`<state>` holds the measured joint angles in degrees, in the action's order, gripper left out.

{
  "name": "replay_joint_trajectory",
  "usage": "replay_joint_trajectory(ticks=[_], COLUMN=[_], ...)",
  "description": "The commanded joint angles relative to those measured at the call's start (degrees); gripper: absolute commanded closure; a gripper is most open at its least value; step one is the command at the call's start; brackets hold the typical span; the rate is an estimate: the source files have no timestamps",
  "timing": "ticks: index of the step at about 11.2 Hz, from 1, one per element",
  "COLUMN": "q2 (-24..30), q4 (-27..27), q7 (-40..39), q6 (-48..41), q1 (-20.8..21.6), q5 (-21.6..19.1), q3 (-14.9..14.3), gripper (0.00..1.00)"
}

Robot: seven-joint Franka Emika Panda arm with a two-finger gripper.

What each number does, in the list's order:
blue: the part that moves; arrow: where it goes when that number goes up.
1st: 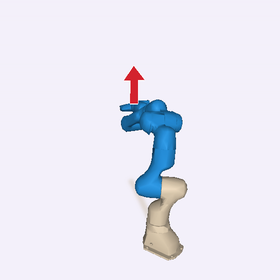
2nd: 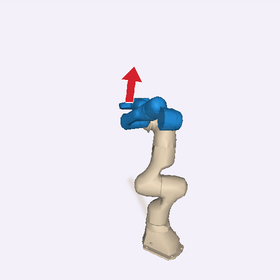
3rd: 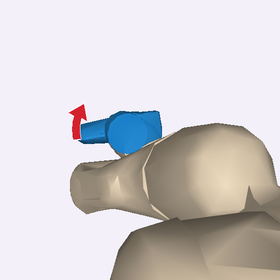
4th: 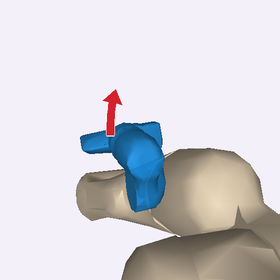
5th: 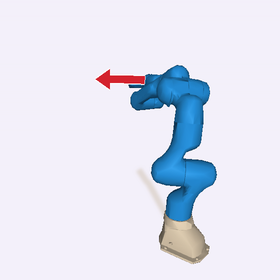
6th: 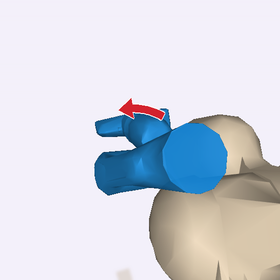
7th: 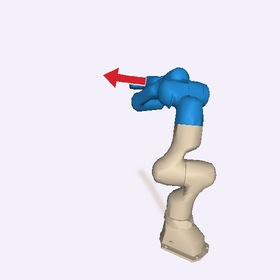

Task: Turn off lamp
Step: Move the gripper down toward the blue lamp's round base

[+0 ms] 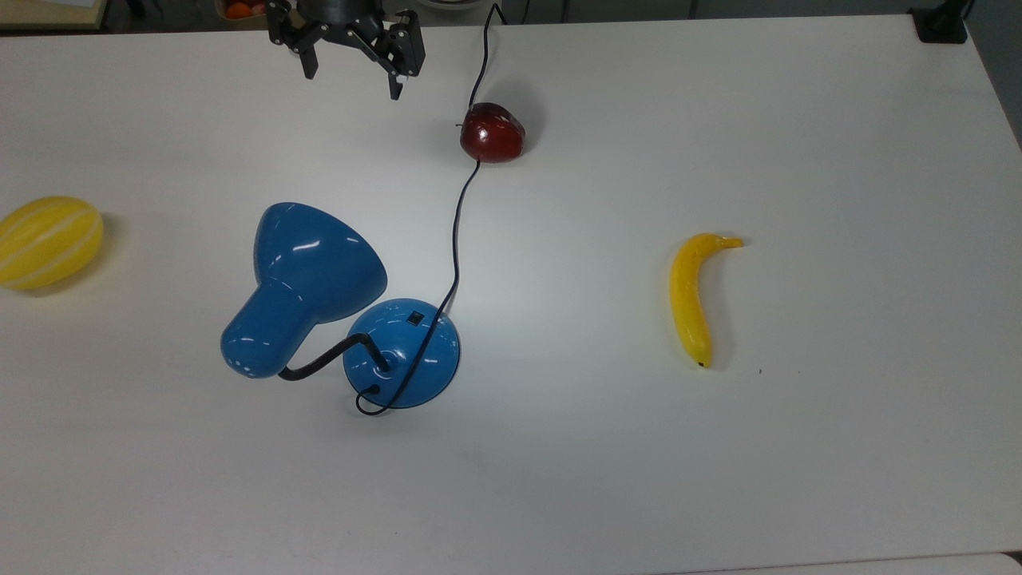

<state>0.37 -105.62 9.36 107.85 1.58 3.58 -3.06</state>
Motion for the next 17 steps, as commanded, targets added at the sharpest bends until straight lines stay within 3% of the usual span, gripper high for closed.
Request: replay_joint_trajectory(ticks=[1,3,4,6,8,12,14,17], q2=[1.04,-0.36,-0.81,-1.86,-3.71,-9.58,-14.24,-18.99], q4=[-1.17,-0.73,-0.38,-0.38,-0.46,-0.11,1.9,2.7], q7=[-1.27,-1.27,-1.27,-2.84,-6.44,-4.53,1.6,1.81], q6=[-2.11,-1.59,-1.16,2.43,7.17,18.5,24.48,31.87], q1=[0.35,0.35,0.53,0.79,0.97,1.32,1.41,1.41], q5=[0.02,-0.24,-0.59,-1.38,-1.29,-1.38,-0.6,-0.33], q3=[-0.37,-0.28,-0.28,0.07,0.16,0.77,1.03,1.38], gripper=[0.0,0.0,0.11,0.69,0.99,1.0,1.0,1.0])
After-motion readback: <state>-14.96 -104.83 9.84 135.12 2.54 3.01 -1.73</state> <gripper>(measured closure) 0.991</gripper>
